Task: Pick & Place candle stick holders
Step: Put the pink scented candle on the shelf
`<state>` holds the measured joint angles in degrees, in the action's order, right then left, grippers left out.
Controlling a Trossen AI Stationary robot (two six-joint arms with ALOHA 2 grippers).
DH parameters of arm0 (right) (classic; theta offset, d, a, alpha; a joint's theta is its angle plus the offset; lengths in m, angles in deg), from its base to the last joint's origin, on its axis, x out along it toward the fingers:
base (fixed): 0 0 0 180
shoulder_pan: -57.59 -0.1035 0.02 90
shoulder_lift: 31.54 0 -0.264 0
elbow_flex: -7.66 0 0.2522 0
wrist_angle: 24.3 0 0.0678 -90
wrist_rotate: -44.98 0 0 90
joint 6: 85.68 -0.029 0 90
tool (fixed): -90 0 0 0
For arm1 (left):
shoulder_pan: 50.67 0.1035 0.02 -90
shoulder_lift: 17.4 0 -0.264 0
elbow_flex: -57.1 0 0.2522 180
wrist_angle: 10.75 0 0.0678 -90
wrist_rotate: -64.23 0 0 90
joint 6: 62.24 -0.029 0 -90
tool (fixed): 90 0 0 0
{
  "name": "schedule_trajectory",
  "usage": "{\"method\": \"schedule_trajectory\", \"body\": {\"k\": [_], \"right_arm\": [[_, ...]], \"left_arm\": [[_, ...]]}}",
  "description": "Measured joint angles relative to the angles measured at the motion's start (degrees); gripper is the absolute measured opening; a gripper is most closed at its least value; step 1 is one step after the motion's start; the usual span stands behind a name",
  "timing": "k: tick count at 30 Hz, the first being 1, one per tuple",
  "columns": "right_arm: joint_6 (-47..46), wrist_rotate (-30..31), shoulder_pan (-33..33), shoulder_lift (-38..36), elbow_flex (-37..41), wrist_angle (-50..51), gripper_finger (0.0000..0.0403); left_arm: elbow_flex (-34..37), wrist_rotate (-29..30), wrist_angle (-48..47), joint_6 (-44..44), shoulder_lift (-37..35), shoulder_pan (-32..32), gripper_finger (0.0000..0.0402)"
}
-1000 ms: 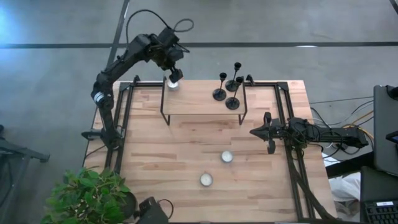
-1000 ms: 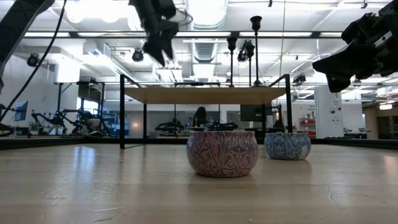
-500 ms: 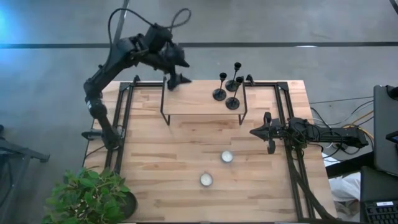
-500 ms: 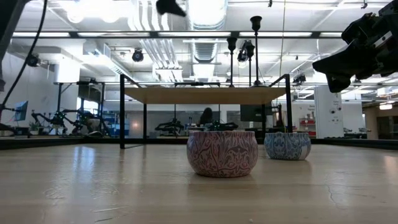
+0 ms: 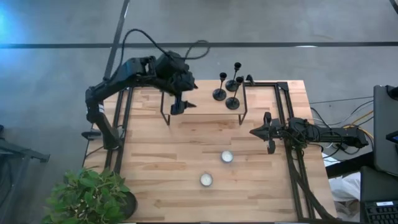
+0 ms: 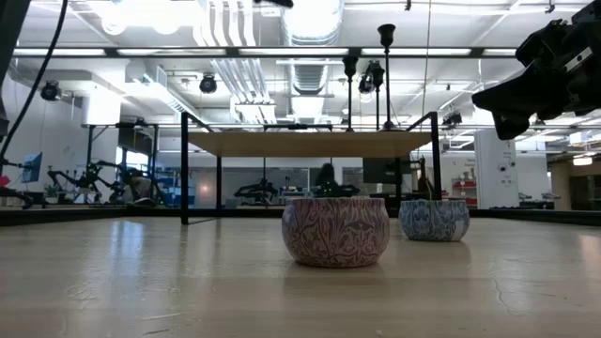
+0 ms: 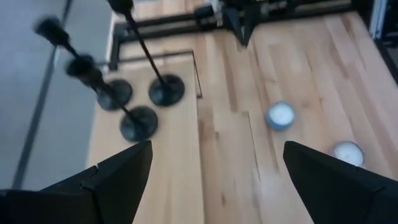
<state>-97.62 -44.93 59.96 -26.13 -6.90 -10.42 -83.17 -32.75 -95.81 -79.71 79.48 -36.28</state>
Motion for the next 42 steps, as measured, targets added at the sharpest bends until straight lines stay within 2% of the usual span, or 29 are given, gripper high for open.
{"method": "schedule_trajectory", "body": {"k": [11, 17, 24, 31, 38, 42], "right_arm": [[0.0, 0.01, 0.01, 0.0, 0.0, 0.0, 0.0009], [0.0, 0.02, 0.01, 0.0, 0.0, 0.0, 0.0009], [-0.01, 0.01, 0.02, 0.0, 0.0, 0.0, 0.0009], [0.0, 0.01, 0.0, 0.0, 0.0, 0.0, 0.0009], [0.0, 0.0, 0.0, -0.02, 0.0, 0.0, 0.0009], [0.0, 0.0, 0.02, -0.02, 0.0, 0.0, 0.0009]], "left_arm": [[13.85, -0.29, 0.99, 8.76, -0.13, -2.36, 0.0367], [20.81, -2.66, 4.83, 9.4, -0.13, -8.34, 0.0367], [27.08, -2.49, 14.42, 8.77, -0.15, -15.62, 0.0367], [33.67, -2.47, 23.52, 11.22, -0.15, -19.25, 0.0367], [39.08, -7.79, 32.38, 15.94, -0.22, -21.14, 0.0367], [43.13, -8.33, 38.98, 11.85, -0.45, -23.48, 0.0367]]}}
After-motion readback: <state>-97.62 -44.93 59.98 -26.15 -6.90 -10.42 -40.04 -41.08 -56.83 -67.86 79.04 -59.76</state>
